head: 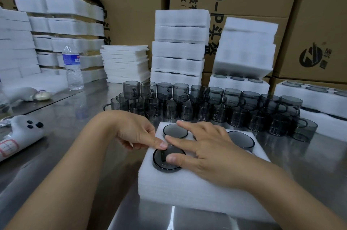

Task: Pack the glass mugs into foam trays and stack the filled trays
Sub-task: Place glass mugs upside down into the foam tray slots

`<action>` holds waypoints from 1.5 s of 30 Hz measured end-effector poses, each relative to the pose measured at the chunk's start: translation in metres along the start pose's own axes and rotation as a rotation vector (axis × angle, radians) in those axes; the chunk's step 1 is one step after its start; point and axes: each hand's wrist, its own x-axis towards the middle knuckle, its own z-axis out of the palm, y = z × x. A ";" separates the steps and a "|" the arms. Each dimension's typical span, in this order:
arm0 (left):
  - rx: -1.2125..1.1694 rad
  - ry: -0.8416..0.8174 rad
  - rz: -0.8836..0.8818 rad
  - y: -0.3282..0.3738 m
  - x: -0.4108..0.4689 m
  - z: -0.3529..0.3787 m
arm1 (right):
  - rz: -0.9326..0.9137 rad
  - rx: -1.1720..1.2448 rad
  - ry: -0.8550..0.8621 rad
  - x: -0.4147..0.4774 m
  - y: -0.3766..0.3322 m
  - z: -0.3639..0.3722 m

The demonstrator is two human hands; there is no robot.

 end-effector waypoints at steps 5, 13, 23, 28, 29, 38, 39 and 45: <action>0.015 -0.004 -0.004 0.001 0.002 -0.001 | 0.013 0.003 -0.089 0.001 0.004 -0.002; 0.061 0.040 0.002 -0.001 0.006 0.002 | 0.022 0.064 -0.106 0.001 0.005 -0.002; 0.054 0.018 0.068 -0.003 0.008 0.006 | -0.030 0.078 0.029 0.011 0.015 0.004; -0.090 0.189 0.069 0.001 0.025 0.014 | -0.038 0.153 0.127 0.025 0.030 0.005; -0.123 0.232 0.079 0.002 0.030 0.016 | -0.031 0.163 0.138 0.027 0.035 0.004; -0.248 0.476 0.274 0.003 0.063 0.022 | -0.072 0.203 0.156 0.038 0.065 0.002; -0.361 0.516 0.387 0.002 0.066 0.025 | -0.080 0.221 0.162 0.038 0.065 0.002; -0.663 1.125 0.386 -0.005 0.096 0.042 | 0.007 0.753 0.313 0.016 0.079 -0.032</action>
